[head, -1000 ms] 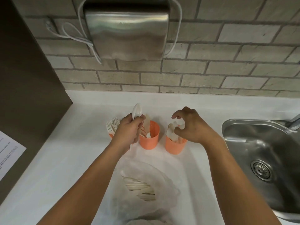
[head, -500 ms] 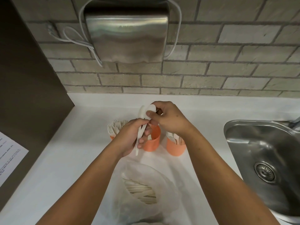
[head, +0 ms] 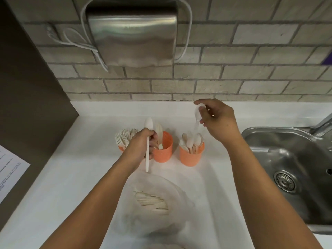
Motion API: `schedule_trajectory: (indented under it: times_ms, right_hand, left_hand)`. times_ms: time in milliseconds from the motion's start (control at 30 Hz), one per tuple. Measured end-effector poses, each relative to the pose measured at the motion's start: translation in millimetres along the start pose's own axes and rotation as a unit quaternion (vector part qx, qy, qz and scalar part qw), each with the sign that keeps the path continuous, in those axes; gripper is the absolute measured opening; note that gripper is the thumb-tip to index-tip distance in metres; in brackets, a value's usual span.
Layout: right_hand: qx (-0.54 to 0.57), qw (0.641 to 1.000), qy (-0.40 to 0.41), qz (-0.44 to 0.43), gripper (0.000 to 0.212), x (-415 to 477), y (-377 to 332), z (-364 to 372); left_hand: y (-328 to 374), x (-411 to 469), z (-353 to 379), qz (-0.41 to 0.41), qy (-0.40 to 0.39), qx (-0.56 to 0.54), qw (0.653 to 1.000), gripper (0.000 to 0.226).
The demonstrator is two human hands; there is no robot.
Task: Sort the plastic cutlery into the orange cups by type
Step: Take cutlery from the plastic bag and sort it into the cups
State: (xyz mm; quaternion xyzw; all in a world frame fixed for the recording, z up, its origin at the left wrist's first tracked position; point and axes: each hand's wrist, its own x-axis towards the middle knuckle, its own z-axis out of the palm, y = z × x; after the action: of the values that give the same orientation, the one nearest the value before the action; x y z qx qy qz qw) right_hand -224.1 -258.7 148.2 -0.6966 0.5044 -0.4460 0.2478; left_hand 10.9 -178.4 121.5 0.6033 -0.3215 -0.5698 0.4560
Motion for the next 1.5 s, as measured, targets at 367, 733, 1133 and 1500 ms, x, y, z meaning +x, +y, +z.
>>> schedule_trajectory:
  times_ms: [367, 733, 1133, 1500]
  right_hand:
    - [-0.166, 0.981, -0.092, -0.034, 0.049, -56.8, 43.2, 20.9]
    - [0.113, 0.989, -0.09, -0.027, 0.006, -65.4, -16.4, 9.6]
    - [-0.054, 0.994, 0.073, -0.056, 0.023, -44.5, 45.5, 1.5]
    - [0.139, 0.972, -0.184, -0.051, 0.026, -114.0, -34.9, 38.4]
  left_hand:
    - [-15.3, -26.6, 23.0, 0.13, -0.056, 0.206, 0.968, 0.016]
    - [-0.6, -35.0, 59.3, 0.22, -0.058, 0.333, 0.915, 0.015]
    - [-33.9, -53.8, 31.1, 0.208, 0.089, 0.204, 0.952, 0.01]
    - [-49.7, -77.1, -27.6, 0.018, -0.093, 0.511, 0.854, 0.042]
